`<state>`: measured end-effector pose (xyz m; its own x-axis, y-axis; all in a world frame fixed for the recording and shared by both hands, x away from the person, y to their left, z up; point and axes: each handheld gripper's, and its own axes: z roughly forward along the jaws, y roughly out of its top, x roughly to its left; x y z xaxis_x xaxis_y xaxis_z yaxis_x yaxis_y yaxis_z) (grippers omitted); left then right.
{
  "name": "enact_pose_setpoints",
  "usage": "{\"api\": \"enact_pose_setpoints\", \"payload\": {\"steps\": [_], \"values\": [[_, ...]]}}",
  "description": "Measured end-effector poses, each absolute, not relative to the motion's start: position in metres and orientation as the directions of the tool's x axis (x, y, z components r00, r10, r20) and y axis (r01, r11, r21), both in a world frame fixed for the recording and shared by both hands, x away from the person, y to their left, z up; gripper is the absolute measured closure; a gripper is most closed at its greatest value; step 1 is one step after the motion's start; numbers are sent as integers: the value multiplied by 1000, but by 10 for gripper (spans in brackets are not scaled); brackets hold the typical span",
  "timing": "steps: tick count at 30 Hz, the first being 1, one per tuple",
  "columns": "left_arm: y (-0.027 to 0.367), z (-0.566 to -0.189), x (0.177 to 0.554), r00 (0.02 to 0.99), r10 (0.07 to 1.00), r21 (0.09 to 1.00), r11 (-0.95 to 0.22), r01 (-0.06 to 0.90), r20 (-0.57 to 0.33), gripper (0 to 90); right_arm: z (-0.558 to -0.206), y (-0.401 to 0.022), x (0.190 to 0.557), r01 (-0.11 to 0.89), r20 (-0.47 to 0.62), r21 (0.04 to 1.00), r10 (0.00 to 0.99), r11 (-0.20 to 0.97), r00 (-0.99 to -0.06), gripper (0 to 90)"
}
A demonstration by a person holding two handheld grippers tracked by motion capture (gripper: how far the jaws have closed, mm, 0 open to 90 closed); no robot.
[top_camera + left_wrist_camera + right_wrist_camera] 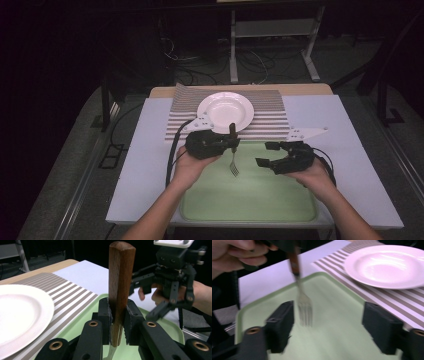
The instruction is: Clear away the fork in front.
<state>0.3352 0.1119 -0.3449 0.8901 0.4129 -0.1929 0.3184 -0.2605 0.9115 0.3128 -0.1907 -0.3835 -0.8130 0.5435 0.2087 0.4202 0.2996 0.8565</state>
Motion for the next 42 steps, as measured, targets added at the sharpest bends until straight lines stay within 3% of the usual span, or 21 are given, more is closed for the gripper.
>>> {"api": "enact_pose_setpoints", "payload": {"steps": [7, 15, 21, 42], "values": [[151, -345, 334, 897, 384, 910, -252, 331, -220, 770, -395, -221, 305, 397, 149, 868, 607, 298, -781, 149], [188, -342, 323, 892, 389, 903, -255, 345, -231, 769, -416, -253, 283, 418, 130, 861, 667, 291, -733, 117], [203, -345, 315, 881, 389, 892, -246, 380, -269, 767, -430, -268, 274, 446, 138, 851, 700, 278, -700, 33], [217, -361, 304, 871, 362, 850, -286, 443, -332, 763, -437, -265, 272, 434, 68, 832, 713, 345, -698, 28]]}}
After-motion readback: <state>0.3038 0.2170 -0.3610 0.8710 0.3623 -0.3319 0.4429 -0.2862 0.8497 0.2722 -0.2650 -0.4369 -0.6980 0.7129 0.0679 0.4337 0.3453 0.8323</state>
